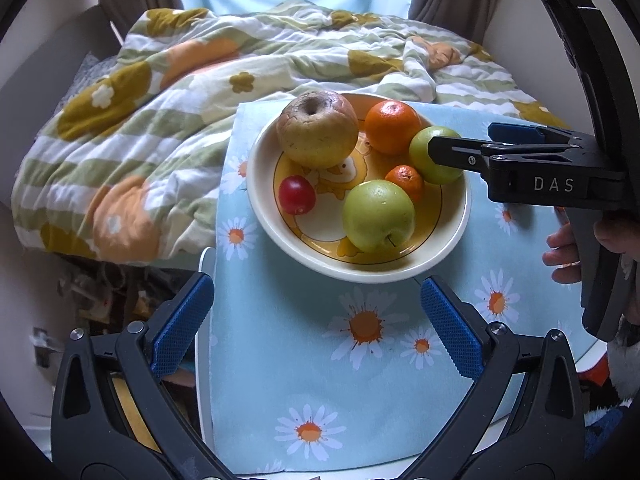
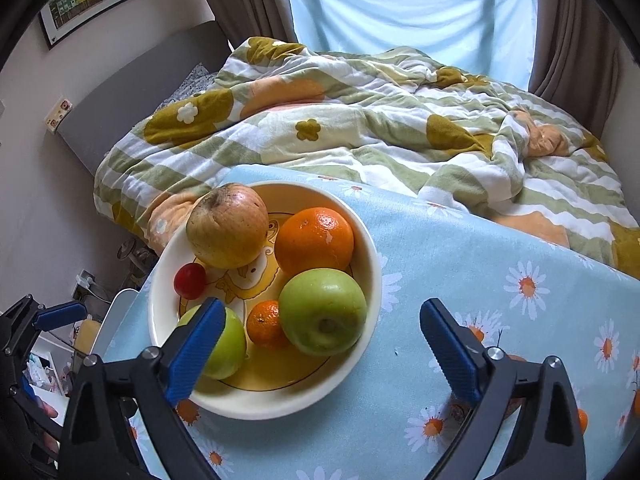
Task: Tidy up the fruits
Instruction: 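Lower the smaller green apple into the bowl and open the right tool, then move the left tool to the brown kiwi and close it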
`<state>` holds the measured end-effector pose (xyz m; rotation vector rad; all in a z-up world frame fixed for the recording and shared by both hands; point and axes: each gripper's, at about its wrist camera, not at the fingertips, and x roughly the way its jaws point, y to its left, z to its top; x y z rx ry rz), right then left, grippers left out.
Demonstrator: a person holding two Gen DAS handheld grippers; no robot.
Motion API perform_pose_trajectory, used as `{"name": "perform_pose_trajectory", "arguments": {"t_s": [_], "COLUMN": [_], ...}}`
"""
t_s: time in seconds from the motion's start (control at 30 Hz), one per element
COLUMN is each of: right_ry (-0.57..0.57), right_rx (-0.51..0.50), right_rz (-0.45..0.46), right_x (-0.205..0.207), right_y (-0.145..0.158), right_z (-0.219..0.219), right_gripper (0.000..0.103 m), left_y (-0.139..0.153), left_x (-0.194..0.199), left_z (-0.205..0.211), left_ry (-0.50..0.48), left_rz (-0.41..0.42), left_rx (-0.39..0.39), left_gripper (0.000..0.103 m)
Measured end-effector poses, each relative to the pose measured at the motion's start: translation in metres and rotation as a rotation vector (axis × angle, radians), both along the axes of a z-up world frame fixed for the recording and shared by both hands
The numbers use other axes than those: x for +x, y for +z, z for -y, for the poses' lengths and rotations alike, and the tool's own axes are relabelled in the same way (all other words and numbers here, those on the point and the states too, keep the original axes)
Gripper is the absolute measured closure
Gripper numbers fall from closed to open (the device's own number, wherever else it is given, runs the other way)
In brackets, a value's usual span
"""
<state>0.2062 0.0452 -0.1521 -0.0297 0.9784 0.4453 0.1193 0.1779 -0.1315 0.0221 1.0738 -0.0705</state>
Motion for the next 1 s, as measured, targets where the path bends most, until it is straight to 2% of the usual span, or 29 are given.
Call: {"name": "perform_pose_trajectory", "arguments": {"t_s": [0.23,0.53,0.8,1.0], "right_ry": [-0.021,-0.038,-0.125,-0.230], "right_rx": [0.002,0.044,0.076,0.070], "right_rz": [0.015,0.004,0.031,0.060], "right_x": [-0.009,-0.029,-0.058,-0.080], "right_y": [0.008,0.037,0.070,0.093], "right_z": [0.006,0.012,0.027,0.052], "right_gripper": [0.006,0.006,0.006,0.006], "left_y": [0.007,0.038,0.065,0.080], "left_x": [-0.004,-0.013,-0.023,-0.023], "left_z": [0.003,0.000,-0.002,0.012], "left_ry": [-0.010,-0.042,-0.085,-0.166], "left_rz": [0.019,0.076,0.130,0.161], "left_rx": [-0.004,0.022,0.027,0.007], "left_gripper": [0.000,0.000,0.000,0.000]}}
